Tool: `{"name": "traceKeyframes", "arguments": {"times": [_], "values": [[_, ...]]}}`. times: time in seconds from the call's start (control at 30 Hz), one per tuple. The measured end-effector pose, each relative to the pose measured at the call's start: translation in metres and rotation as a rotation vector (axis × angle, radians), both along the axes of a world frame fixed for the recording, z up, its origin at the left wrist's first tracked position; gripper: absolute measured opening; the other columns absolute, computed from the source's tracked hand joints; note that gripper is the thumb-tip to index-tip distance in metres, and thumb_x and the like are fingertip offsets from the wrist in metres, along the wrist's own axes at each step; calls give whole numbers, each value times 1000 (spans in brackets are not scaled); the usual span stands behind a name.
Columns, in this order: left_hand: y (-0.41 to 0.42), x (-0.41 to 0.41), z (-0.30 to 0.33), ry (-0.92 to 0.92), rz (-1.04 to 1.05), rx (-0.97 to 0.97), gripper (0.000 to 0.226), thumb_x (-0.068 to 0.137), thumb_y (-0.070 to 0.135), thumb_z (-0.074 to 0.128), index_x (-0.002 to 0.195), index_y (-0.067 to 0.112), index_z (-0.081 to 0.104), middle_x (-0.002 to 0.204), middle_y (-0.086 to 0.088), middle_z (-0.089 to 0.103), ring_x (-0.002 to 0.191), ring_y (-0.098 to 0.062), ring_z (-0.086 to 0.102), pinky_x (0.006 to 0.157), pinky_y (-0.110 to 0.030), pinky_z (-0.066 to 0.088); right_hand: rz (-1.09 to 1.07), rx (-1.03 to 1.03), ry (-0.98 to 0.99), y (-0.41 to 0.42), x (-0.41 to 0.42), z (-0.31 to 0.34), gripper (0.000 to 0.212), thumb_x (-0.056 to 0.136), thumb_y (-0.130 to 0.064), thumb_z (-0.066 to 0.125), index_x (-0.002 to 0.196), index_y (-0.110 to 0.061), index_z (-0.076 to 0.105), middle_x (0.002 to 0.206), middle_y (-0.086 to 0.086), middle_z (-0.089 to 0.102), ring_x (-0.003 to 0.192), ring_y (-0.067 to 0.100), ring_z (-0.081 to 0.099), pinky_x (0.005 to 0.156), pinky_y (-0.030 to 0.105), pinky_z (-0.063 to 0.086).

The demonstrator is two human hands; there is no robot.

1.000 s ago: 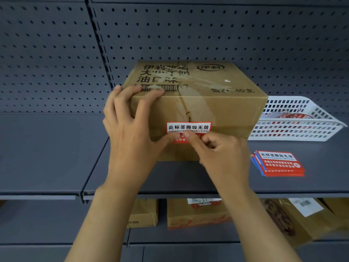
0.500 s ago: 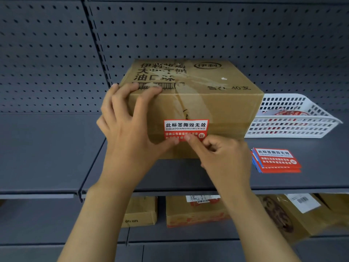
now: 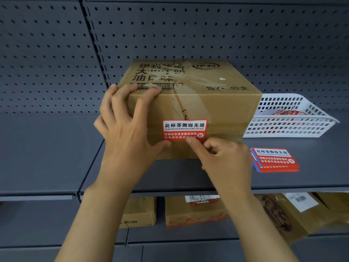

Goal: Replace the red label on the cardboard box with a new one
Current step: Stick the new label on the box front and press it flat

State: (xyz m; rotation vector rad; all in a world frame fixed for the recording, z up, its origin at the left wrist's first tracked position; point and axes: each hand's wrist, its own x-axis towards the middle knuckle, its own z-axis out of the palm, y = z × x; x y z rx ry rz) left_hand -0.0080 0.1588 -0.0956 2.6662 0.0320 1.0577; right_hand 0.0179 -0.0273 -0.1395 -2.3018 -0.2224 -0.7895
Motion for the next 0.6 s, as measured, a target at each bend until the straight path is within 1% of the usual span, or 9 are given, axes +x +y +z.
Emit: {"name": "traceKeyframes", "arguments": {"times": [0.1,0.17,0.4,0.6], "values": [[-6,0,1,-6,29,-27,109,50,65,89,144,34,41,154,-11,34,151,-38,19,106,-57,29,17,-53,4,11,-1,-1,64,85,-72,61,54,-16,65,44,-1,63,42,17,60,48,34,50],[-7,0,0,-15,50,-25,107,52,67,87,143,35,42,154,-10,36,151,-37,20,106,-55,29,7,-66,3,13,0,-1,64,85,-71,63,54,-15,65,44,-2,63,41,16,59,47,33,50],[-1,1,-1,-19,35,-10,105,53,56,92,143,37,40,153,-10,35,150,-37,22,103,-57,32,-58,-44,23,-7,5,-7,71,82,-78,54,54,-14,65,43,2,62,42,23,59,49,38,51],[2,-2,2,9,25,1,105,55,43,95,144,37,40,154,-7,33,148,-39,23,99,-58,33,-62,-29,34,-21,6,-9,70,82,-79,54,52,-16,65,43,2,62,43,25,60,50,38,52]]}}
